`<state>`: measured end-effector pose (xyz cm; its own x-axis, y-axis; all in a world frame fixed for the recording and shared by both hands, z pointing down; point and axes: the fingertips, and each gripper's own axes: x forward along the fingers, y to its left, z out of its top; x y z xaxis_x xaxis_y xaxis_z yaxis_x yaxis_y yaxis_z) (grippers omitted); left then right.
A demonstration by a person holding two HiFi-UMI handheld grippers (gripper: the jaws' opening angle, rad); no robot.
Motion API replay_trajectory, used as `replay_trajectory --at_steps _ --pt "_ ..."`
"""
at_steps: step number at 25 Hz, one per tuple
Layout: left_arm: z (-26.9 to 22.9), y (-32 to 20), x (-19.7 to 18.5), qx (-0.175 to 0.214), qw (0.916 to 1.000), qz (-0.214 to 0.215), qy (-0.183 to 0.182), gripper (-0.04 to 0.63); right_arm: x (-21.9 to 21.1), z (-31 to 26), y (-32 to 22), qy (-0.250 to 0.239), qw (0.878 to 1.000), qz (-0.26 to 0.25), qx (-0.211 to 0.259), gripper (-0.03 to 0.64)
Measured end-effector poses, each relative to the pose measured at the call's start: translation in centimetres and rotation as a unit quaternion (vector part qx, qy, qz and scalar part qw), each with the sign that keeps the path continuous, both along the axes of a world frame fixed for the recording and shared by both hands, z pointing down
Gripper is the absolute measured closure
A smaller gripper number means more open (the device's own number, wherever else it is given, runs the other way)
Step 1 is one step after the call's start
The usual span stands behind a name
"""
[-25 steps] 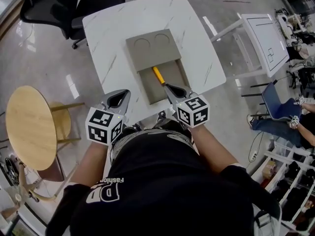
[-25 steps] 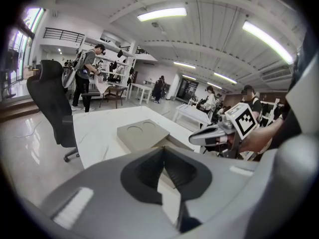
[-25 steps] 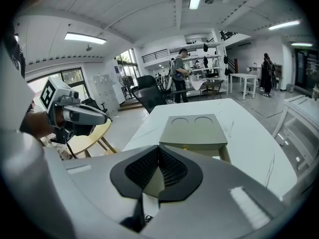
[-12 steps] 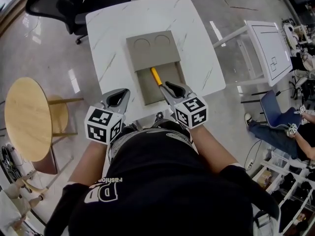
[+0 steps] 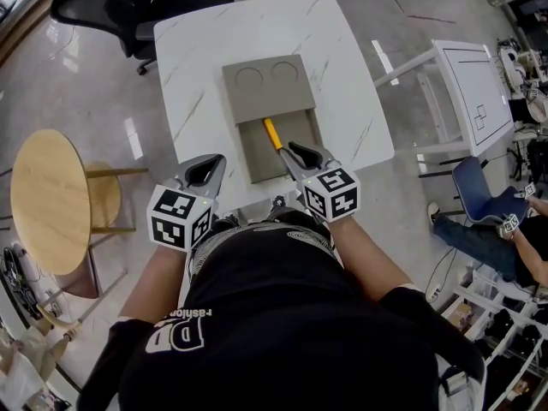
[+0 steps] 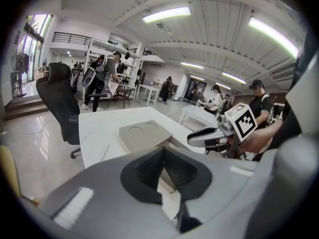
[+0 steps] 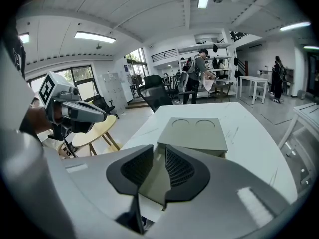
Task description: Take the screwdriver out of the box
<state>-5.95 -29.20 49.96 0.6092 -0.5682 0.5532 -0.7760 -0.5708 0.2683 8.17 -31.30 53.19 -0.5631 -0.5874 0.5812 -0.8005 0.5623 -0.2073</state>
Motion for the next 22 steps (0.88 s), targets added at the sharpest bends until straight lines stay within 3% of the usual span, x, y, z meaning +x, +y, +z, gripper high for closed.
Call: replay_trajectory --at_steps 5,12,22 --pt "0.2 0.1 0.0 -0.003 1.0 -0.001 -0.003 0.537 0.3 1.3 -0.3 0.007 1.0 0.005 -0.018 0.549" --pt "0.6 0.3 0.2 -0.007 1.0 -0.001 -0.004 0.537 0.7 5.7 -0.9 0.066 0.997 -0.005 -0.047 0.549" --pt "1.0 0.3 -0.7 -0.016 0.9997 -0.016 -0.008 0.537 0.3 10.4 -1.8 0.105 0.99 -0.02 -0.097 0.549"
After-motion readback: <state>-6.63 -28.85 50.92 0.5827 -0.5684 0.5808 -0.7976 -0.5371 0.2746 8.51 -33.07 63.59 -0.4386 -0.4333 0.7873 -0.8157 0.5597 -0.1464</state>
